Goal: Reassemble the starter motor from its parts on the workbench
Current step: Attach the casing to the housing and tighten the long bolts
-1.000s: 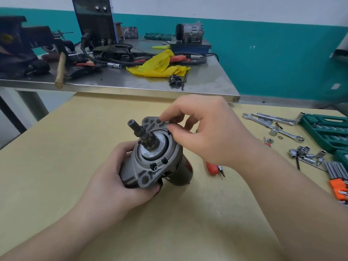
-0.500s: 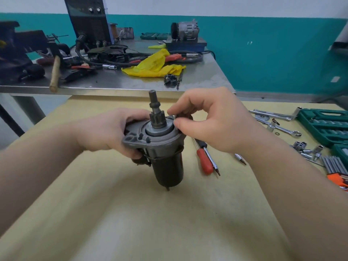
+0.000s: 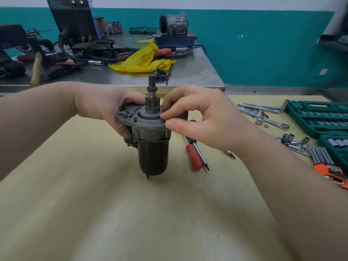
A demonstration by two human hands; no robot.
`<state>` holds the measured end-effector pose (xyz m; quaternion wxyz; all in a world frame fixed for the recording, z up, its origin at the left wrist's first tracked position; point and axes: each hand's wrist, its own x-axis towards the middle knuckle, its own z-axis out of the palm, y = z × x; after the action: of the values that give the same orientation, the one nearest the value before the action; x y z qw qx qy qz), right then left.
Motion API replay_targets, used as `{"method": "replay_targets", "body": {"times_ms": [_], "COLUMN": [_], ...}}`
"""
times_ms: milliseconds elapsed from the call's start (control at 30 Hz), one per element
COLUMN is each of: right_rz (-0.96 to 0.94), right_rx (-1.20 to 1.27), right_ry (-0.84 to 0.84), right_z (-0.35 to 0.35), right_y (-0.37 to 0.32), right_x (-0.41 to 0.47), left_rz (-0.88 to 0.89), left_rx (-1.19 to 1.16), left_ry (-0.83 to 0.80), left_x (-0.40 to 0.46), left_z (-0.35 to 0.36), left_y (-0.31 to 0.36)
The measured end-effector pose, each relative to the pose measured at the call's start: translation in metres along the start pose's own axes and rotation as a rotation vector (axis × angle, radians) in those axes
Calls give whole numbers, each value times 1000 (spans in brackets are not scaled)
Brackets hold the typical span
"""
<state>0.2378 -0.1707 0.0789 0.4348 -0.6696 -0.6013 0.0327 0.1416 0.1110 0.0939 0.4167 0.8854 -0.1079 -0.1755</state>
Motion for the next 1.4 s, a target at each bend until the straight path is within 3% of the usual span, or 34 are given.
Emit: {"method": "replay_targets", "body": {"times_ms": [233,433,633,767,967,1133,1233,1333,1400], "right_rz": [84,-49,-97,-183,-348,-314,-304,-302,-293], "right_rx": [99,11,-77,-154,-454,-586,-597,-619,-626], "right_ry": [-71,-68,-31,13,78,20,-5,-15,-2], "right_z": [7,21,22,22,34,34,35,37,38], "right_y": [10,6,4,7,9,2,-2,-4,-4], "right_x": [-3,-5,-11,-15,-18,-16,-15,-17,-17], "left_rz": [4,102,203,210,178,208,236,222,247], "left_rx": [30,-127,-118,31,457,491,402,35,-240], "left_ry": [134,464,573,522,508,565,722,889,918], "left_x": [-14,-30,-22,-24,-27,-24,-22,-23,-21], "left_z": [8,48,79,67,35,41,60,90,120], "left_y": [-6,-19,-25,-18,-2,-11,-28,-47,-52]}}
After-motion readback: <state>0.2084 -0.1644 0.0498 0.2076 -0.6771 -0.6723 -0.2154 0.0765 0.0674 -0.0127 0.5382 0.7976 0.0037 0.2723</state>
